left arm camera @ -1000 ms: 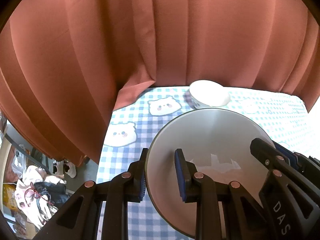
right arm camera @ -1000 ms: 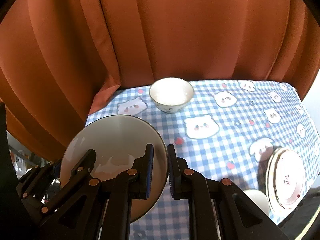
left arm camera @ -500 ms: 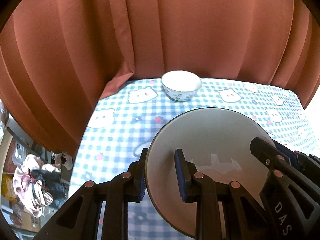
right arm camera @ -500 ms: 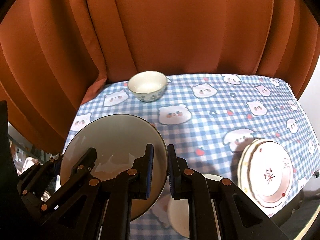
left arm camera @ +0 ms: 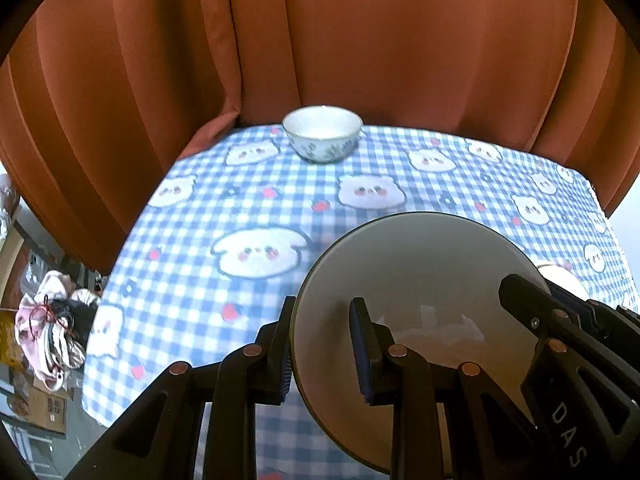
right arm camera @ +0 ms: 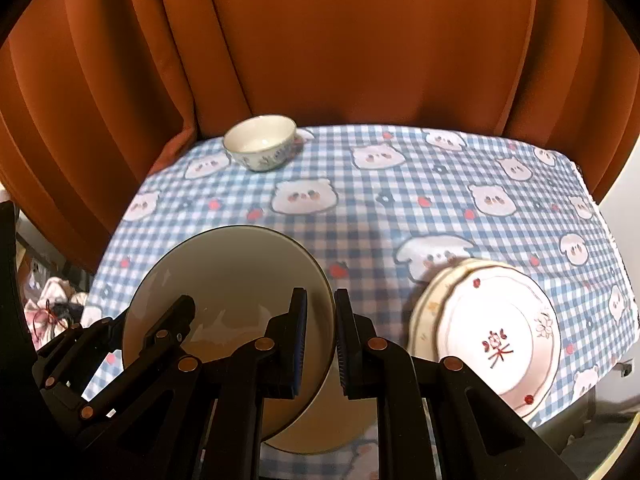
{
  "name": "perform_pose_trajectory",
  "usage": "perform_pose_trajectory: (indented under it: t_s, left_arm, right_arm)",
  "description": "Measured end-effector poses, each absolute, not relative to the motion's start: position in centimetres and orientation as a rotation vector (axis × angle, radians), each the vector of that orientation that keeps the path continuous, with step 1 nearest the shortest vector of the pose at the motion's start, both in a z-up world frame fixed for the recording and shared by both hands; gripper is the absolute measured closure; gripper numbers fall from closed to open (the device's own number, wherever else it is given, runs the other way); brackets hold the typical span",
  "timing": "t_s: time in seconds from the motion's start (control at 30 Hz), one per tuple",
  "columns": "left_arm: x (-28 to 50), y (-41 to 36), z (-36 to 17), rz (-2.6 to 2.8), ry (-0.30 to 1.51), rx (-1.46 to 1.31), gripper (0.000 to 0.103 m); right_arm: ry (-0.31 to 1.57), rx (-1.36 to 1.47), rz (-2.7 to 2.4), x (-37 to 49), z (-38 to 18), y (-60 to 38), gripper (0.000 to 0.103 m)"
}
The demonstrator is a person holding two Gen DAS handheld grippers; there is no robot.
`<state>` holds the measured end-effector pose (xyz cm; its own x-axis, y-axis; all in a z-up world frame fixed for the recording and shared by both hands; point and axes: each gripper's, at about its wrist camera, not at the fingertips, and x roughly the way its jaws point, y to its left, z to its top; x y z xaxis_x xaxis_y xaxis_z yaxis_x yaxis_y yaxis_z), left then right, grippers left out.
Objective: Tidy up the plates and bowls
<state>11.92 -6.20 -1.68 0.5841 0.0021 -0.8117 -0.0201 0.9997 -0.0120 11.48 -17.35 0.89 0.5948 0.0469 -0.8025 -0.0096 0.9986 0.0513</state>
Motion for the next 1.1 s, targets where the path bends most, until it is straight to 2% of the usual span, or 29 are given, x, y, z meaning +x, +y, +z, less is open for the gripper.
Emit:
perform_pose_trajectory:
  t_s: [0.73,1.1]
  left_arm:
    - [10.4,-9.4,-6.5,0.072,1.074,-0.020,0.079]
    - [10.5,-9.9,-7.7,0.098,1.070,0.030,0.079]
  right_arm:
    - [1.065,0.009,0.108,10.8,-4.2,-21.0,0.086]
    - [1.048,-0.024,0.118,11.0,-5.6,-20.7,0.086]
